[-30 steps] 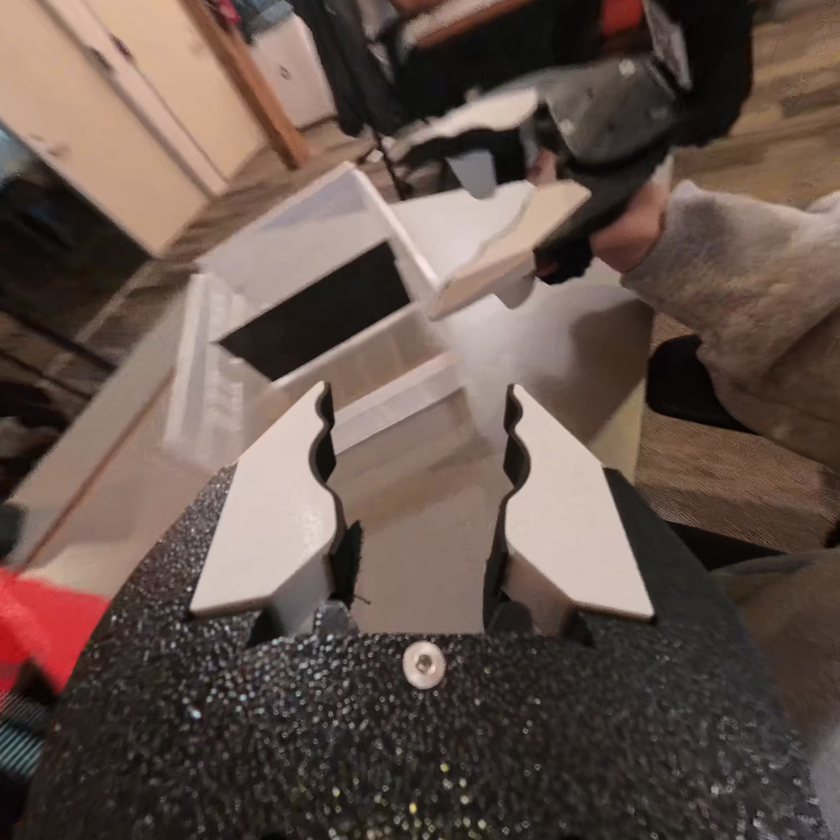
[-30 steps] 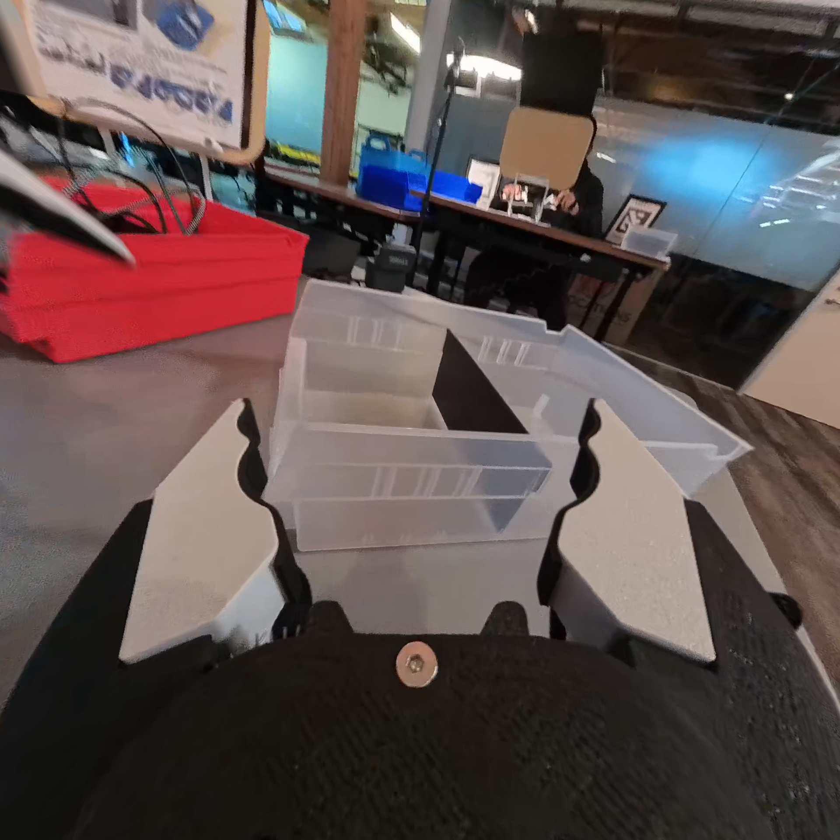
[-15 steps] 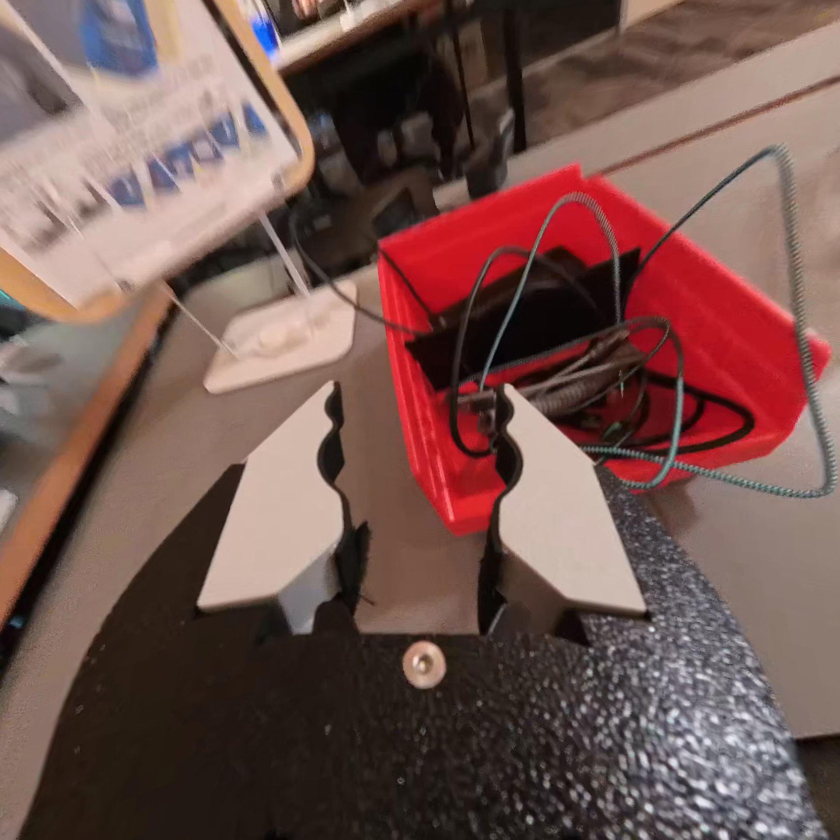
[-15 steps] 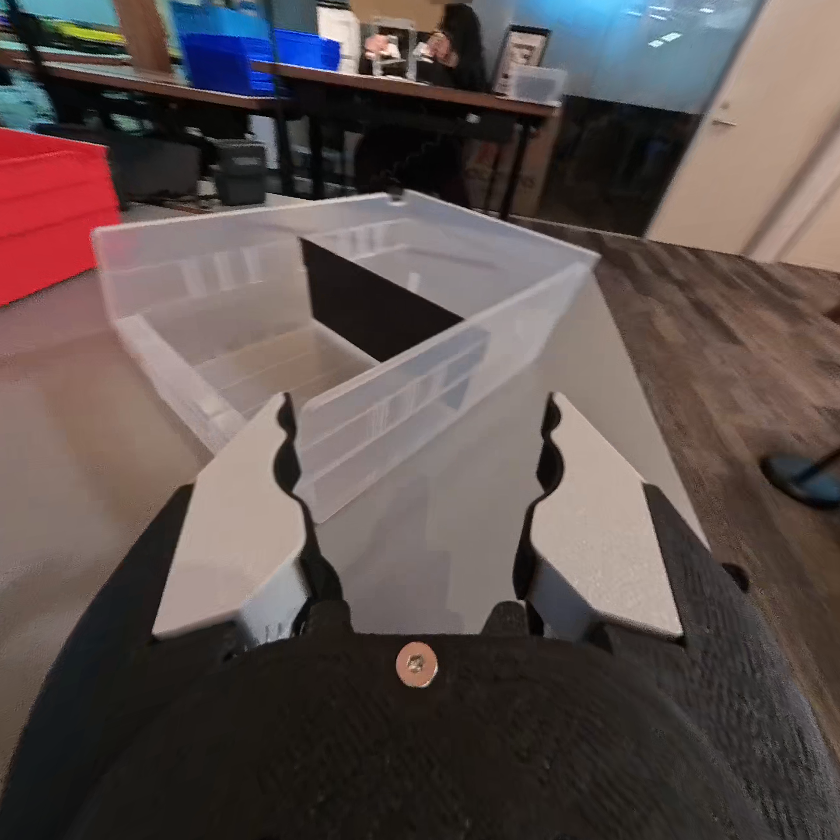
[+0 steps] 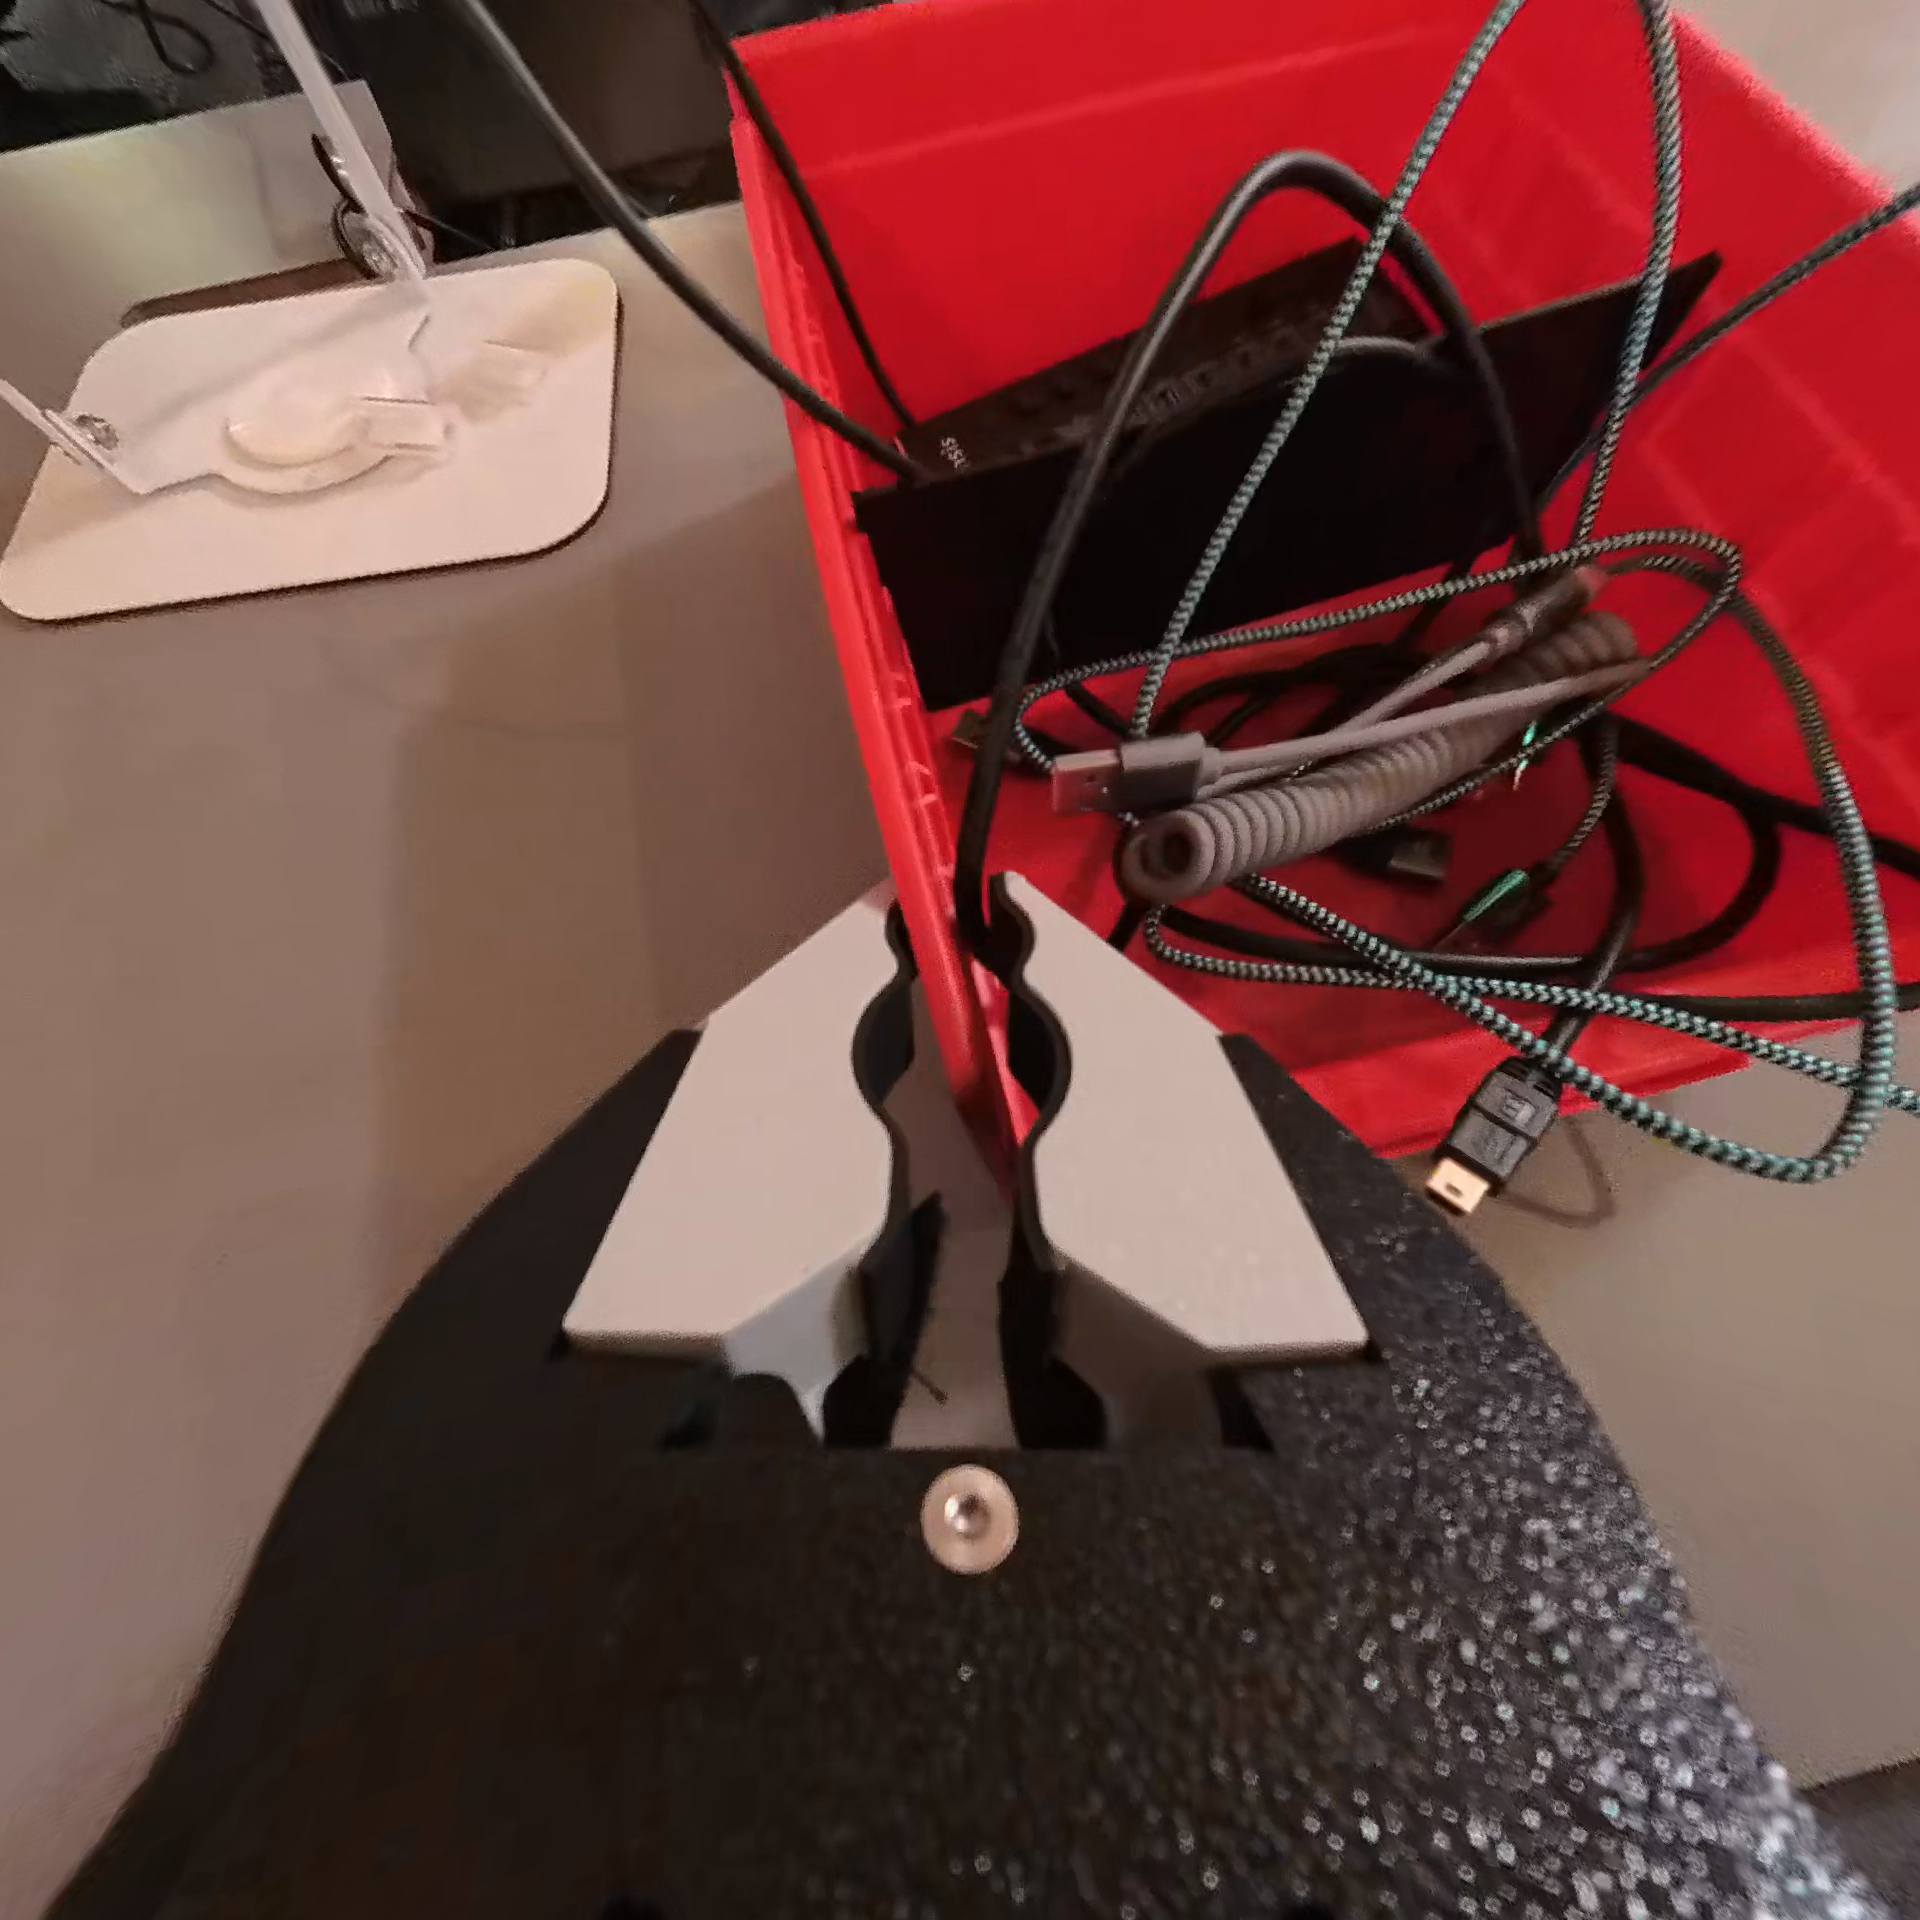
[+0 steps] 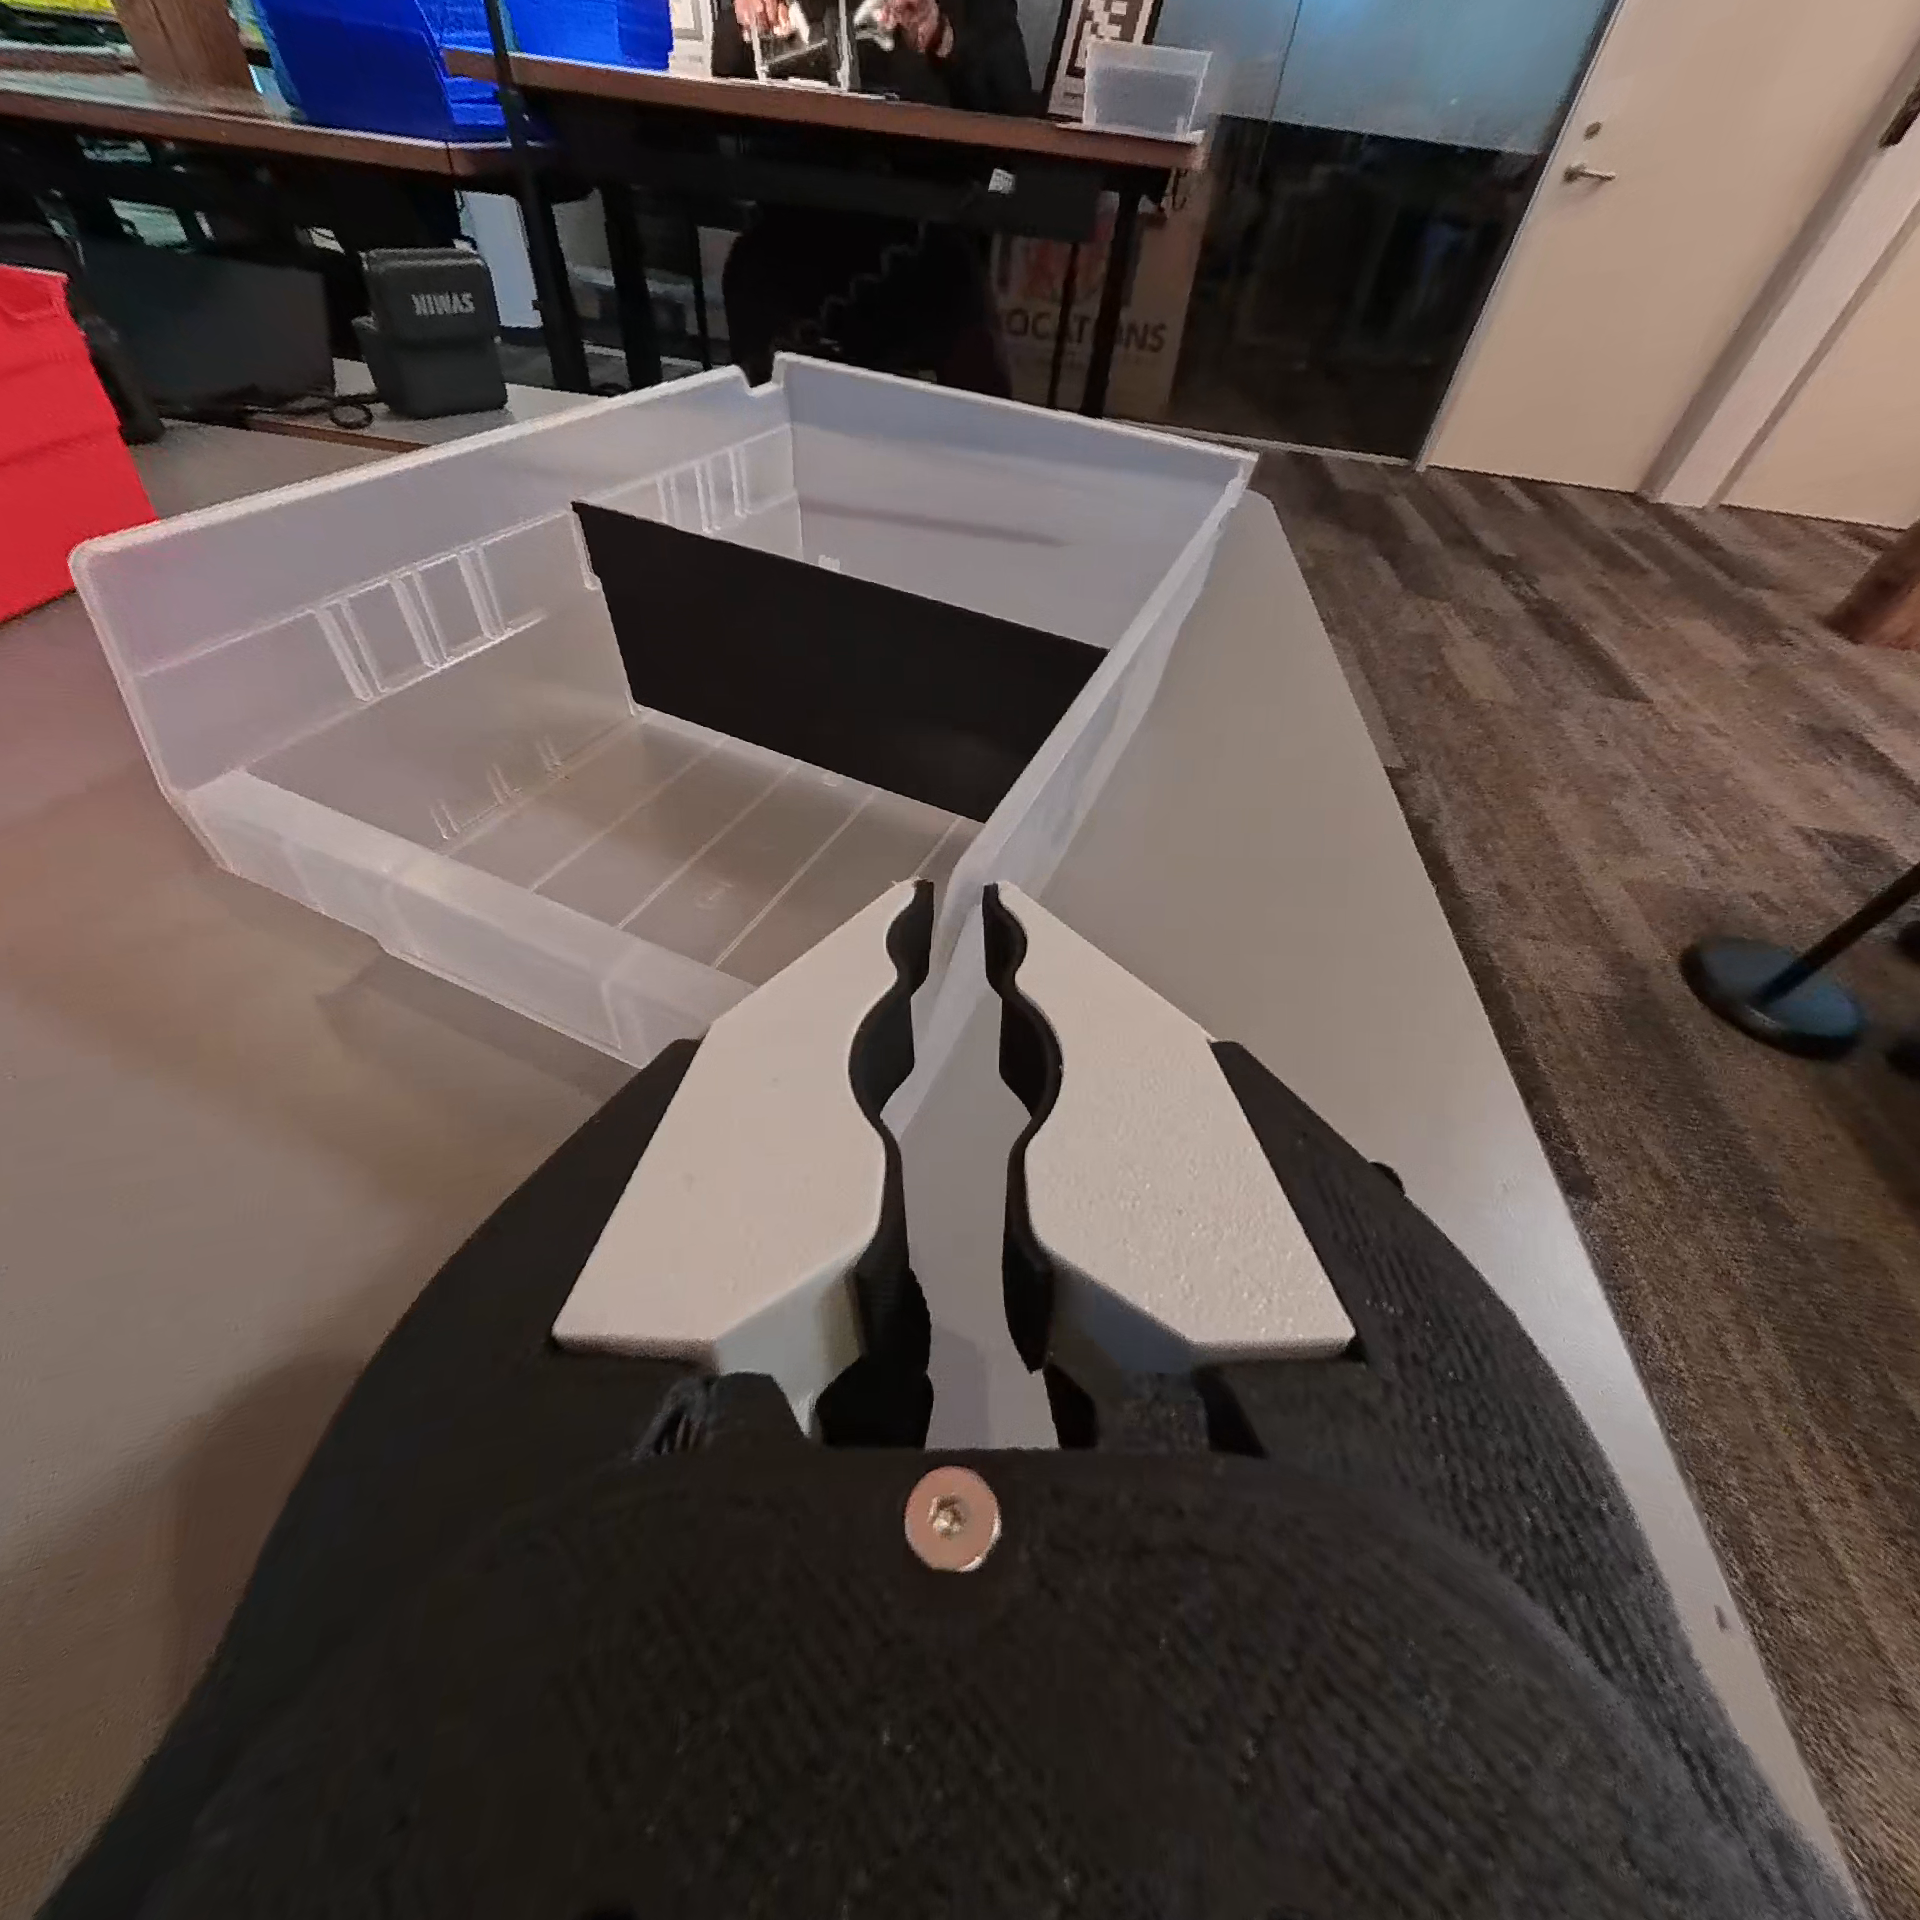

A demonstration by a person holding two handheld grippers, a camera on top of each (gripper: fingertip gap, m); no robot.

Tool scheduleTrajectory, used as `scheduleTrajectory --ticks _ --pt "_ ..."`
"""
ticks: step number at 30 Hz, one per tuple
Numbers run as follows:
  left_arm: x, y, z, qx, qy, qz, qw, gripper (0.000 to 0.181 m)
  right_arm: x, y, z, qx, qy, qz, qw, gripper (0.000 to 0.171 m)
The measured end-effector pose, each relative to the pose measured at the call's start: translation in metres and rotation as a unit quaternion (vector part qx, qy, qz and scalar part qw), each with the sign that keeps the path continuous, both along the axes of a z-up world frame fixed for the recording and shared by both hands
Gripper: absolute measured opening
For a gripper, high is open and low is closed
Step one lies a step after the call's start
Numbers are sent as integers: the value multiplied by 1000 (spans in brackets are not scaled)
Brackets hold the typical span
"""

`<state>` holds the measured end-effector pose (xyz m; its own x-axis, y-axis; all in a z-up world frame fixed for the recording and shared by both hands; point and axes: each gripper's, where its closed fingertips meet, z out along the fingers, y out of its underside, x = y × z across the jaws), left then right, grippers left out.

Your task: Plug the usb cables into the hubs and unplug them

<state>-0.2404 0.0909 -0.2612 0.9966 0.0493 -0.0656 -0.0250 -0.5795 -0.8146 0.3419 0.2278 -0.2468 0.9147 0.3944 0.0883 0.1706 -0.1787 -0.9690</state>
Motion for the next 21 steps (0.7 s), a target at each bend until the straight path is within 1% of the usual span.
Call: scheduleTrajectory --ticks 6,11,16,20,21 --pt "-13 -8 3 36 19 26 999 8 10 -8 0 -2 18 25 1000 8" --pt "-33 -27 6 53 18 46 997 7 17 -20 1 -2 21 64 998 9" --pt "-75 -56 10 54 -8 68 996 6 10 -44 1 3 13 154 988 13" --pt "-110 -82 8 48 -12 89 995 7 13 -52 2 13 -1 167 986 14" --pt "-116 -86 8 52 -12 89 995 8 13 -53 8 32 -2 165 986 16"
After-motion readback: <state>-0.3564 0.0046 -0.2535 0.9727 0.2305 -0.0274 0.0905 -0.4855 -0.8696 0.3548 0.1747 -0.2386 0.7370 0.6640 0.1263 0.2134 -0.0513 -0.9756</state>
